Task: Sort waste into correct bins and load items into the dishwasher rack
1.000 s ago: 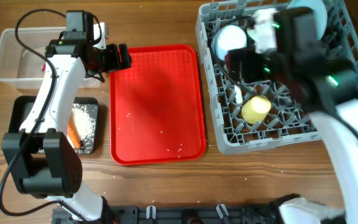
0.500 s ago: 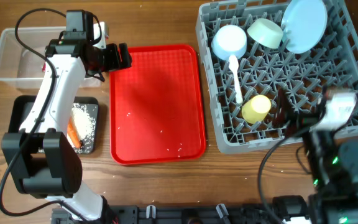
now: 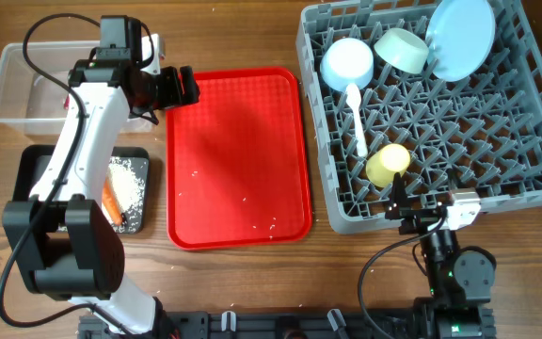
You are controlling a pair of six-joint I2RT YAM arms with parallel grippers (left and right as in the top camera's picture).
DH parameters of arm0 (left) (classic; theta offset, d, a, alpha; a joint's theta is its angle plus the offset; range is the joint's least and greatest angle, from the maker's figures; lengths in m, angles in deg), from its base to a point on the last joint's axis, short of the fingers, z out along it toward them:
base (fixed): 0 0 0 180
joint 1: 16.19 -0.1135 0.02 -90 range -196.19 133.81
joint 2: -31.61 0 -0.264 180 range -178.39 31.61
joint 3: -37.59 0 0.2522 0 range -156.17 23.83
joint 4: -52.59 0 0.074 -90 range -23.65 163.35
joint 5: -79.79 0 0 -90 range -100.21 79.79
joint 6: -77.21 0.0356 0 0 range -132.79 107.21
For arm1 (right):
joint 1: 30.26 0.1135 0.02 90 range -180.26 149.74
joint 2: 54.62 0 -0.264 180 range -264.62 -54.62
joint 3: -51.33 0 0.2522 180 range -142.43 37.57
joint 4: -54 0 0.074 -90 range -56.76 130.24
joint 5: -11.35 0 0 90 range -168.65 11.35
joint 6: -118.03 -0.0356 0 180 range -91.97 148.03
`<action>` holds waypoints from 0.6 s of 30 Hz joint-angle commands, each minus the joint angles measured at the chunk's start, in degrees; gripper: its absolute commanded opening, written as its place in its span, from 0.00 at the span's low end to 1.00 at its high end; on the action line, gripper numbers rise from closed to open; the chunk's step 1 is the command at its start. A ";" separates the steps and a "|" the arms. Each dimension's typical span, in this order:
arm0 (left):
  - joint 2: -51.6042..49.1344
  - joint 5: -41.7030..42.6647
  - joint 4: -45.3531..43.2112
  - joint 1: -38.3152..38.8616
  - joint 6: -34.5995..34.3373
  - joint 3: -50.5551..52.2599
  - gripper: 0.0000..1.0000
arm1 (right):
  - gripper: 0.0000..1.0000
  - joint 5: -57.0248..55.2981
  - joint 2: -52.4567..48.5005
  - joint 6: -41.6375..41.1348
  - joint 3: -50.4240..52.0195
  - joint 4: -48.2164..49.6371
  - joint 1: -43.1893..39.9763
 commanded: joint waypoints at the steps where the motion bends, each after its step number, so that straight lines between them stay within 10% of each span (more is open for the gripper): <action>1: 0.31 -0.35 -0.17 -0.11 -0.13 -0.15 1.00 | 1.00 -0.68 0.66 0.20 0.07 0.20 0.17; 15: 5.88 -0.28 0.24 -0.39 0.11 -0.15 1.00 | 1.00 -0.68 0.39 0.17 0.07 0.20 0.17; 18: 19.91 1.88 -10.34 0.81 11.87 6.54 1.00 | 1.00 -0.68 0.39 0.17 0.07 0.20 0.17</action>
